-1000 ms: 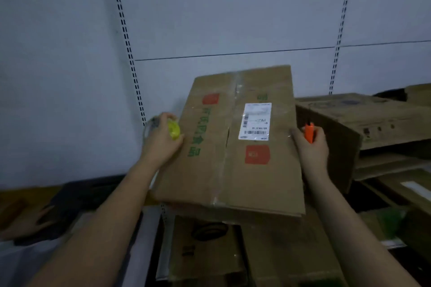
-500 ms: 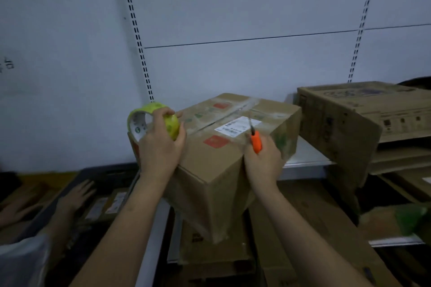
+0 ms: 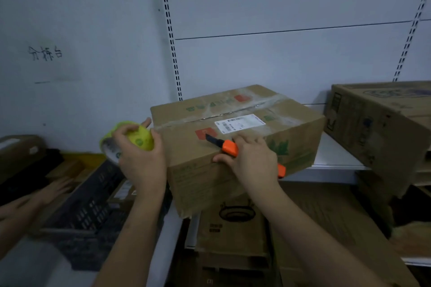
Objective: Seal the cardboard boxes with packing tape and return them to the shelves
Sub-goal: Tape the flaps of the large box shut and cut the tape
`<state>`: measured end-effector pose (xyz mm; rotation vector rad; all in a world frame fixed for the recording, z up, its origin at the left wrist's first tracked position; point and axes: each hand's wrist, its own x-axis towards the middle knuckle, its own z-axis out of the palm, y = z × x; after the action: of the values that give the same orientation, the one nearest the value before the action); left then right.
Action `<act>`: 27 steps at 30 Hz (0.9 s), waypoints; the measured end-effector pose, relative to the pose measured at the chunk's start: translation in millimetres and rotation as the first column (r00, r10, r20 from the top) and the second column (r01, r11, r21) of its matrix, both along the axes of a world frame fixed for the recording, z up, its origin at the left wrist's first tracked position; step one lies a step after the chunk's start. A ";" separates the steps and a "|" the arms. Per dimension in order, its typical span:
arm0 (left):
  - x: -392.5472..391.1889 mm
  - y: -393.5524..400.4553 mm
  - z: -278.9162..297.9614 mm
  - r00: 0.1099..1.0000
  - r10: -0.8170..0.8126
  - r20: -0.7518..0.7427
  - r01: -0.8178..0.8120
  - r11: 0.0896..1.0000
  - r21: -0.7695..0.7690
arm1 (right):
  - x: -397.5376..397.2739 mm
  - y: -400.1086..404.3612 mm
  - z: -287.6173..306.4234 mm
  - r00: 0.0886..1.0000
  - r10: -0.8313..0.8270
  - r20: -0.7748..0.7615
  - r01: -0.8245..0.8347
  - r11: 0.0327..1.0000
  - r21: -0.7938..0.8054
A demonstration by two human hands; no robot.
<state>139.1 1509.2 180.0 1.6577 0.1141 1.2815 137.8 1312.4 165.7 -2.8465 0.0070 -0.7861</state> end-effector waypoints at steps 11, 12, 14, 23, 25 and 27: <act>10.2 -13.0 -30.9 0.971 0.175 -0.162 -0.145 0.973 0.178 | 58.9 41.7 31.6 1.000 0.006 -0.016 -0.007 0.999 -0.049; 12.3 -15.2 -31.1 0.970 0.170 -0.172 -0.134 0.970 0.205 | 63.3 42.9 32.3 0.999 0.039 -0.038 -0.041 0.998 -0.044; 19.6 -17.7 -34.7 0.963 0.142 -0.230 -0.078 0.961 0.264 | 65.1 31.3 31.3 0.998 0.051 -0.035 -0.052 0.998 -0.045; 82.7 -6.0 -26.6 0.907 -0.120 -0.403 0.238 0.936 0.259 | 82.4 -66.7 -17.5 0.994 -0.017 0.113 0.011 0.999 0.052; 87.1 -4.1 -15.8 0.895 -0.149 -0.421 0.261 0.939 0.222 | 89.2 -61.3 -19.3 0.995 -0.031 0.097 0.023 0.996 0.083; 79.3 -6.7 -7.4 0.869 -0.286 -0.403 0.352 0.931 0.099 | 89.1 -59.0 -21.8 0.995 0.027 0.097 -0.043 0.986 0.162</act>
<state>218.5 1502.5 172.7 1.9659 -0.0391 0.7208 226.9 1253.4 143.9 -2.6457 0.0080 -0.8698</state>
